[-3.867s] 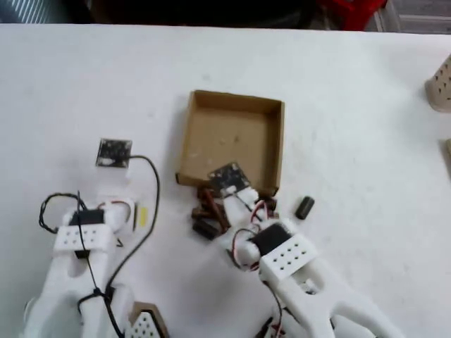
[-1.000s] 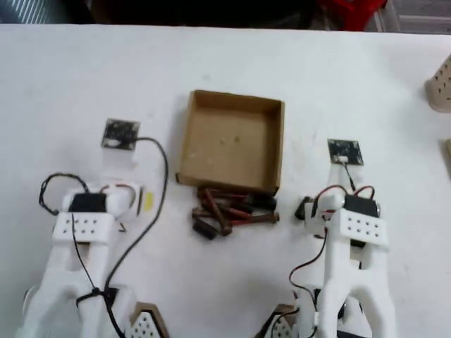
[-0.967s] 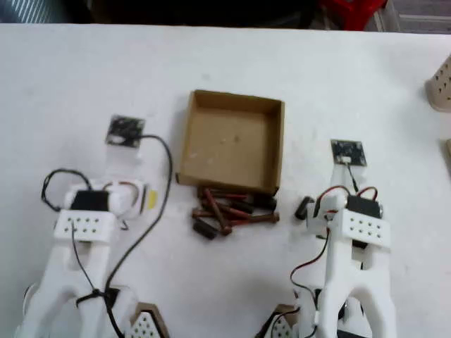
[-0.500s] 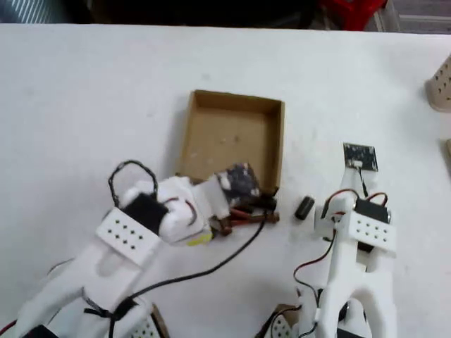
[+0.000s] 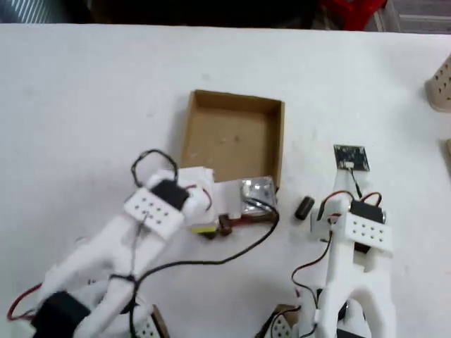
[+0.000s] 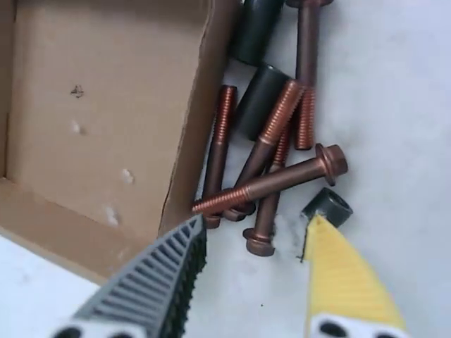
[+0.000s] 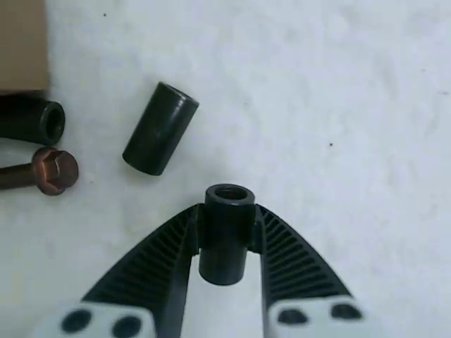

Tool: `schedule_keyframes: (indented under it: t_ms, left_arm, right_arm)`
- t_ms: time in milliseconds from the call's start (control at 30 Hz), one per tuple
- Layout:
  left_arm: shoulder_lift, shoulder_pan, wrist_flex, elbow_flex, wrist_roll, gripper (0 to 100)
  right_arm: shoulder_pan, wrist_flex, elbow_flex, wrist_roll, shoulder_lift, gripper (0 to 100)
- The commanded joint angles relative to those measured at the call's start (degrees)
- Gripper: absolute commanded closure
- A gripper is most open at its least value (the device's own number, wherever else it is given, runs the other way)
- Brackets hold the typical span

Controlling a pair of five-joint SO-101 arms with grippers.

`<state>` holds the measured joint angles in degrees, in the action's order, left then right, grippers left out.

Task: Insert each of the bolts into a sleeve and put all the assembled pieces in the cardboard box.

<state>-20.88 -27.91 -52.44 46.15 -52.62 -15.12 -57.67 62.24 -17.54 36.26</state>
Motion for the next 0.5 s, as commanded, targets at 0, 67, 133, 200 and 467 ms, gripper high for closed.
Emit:
schedule_keyframes:
  t_ms: [0,67,133,200,467]
  left_arm:
    - [6.55,-0.84,1.76,-6.15,-1.14,76]
    - [9.19,-0.84,1.76,-7.47,-2.37,76]
    - [11.03,-1.19,1.93,-8.18,-3.08,76]
    - [12.18,-1.45,3.52,-8.44,-3.08,76]
    - [13.41,-4.88,4.66,-8.0,-2.02,76]
  right_arm:
    - [1.01,0.75,-0.44,-0.7,1.01,98.1]
    - [1.01,0.75,-0.44,-0.79,1.01,98.1]
    - [1.1,0.84,-0.44,-0.79,1.01,98.1]
    - [1.1,1.19,-0.44,-0.79,1.01,98.1]
    - [1.1,1.19,-0.44,-0.79,1.01,98.1]
